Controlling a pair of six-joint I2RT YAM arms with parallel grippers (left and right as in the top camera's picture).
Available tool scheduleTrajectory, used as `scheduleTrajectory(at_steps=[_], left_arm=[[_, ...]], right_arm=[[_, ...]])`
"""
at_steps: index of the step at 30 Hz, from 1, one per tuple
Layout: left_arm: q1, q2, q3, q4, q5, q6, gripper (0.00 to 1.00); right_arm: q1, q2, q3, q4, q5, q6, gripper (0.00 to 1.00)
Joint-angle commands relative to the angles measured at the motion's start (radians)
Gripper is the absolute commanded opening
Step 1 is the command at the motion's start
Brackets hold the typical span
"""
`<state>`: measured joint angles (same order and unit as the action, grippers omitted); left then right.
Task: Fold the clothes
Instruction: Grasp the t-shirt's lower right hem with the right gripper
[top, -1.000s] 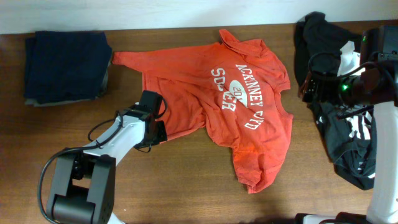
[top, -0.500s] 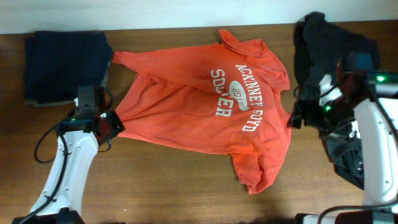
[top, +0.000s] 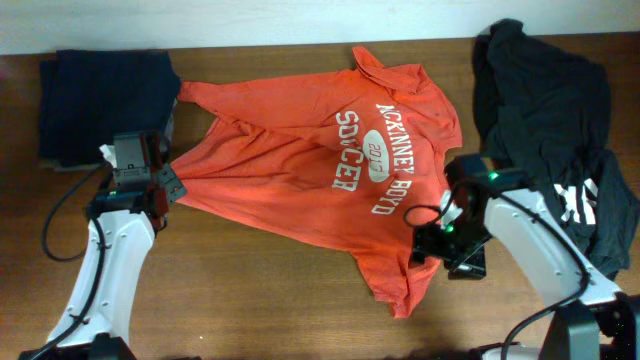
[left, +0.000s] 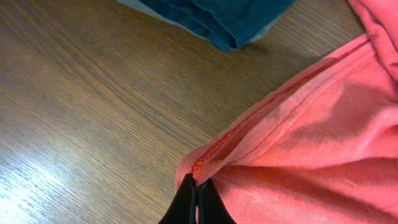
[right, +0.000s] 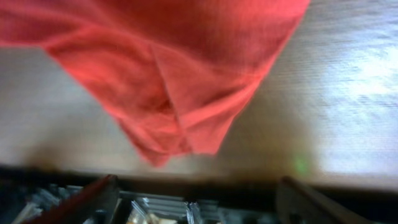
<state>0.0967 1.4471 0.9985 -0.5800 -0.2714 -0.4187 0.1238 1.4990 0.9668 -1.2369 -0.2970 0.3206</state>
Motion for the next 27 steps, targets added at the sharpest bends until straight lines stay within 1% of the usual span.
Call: scheduleTrajectory(at_steps=[1, 2, 3, 9, 12, 16, 18, 19, 22, 24, 25, 27], left_arm=[[0.045, -0.006, 0.008, 0.004, -0.027, 0.012, 0.0], [0.053, -0.006, 0.008, 0.003, -0.012, 0.012, 0.0], [0.057, -0.006, 0.008, 0.001, -0.006, 0.012, 0.01], [0.057, -0.006, 0.008, -0.003, 0.029, 0.012, 0.01], [0.057, -0.006, 0.008, -0.009, 0.067, 0.012, 0.0], [0.057, -0.006, 0.008, -0.023, 0.07, 0.013, 0.0], [0.057, -0.006, 0.008, -0.034, 0.07, 0.012, 0.01], [0.057, -0.006, 0.008, -0.04, 0.07, 0.013, 0.0], [0.057, -0.006, 0.008, -0.049, 0.069, 0.013, 0.01], [0.057, -0.006, 0.008, -0.049, 0.069, 0.013, 0.01], [0.057, -0.006, 0.008, -0.049, 0.069, 0.013, 0.01], [0.057, -0.006, 0.008, -0.043, 0.065, 0.027, 0.01]], right_arm=[[0.048, -0.012, -0.1, 0.089, -0.006, 0.132, 0.7], [0.062, -0.012, -0.128, 0.125, -0.006, 0.154, 0.58], [0.068, -0.012, -0.144, 0.146, -0.006, 0.164, 0.55], [0.074, -0.012, -0.199, 0.248, -0.007, 0.167, 0.56], [0.073, -0.011, -0.24, 0.321, -0.014, 0.108, 0.59], [0.073, -0.005, -0.248, 0.382, -0.013, 0.072, 0.59], [0.073, -0.001, -0.248, 0.418, -0.013, 0.072, 0.53], [0.073, 0.0, -0.248, 0.441, -0.013, 0.072, 0.48], [0.073, 0.0, -0.248, 0.497, 0.014, 0.074, 0.4], [0.072, 0.0, -0.248, 0.518, 0.058, 0.081, 0.27], [0.067, 0.0, -0.248, 0.519, 0.103, 0.108, 0.05], [0.049, -0.001, -0.243, 0.519, 0.128, 0.114, 0.04]])
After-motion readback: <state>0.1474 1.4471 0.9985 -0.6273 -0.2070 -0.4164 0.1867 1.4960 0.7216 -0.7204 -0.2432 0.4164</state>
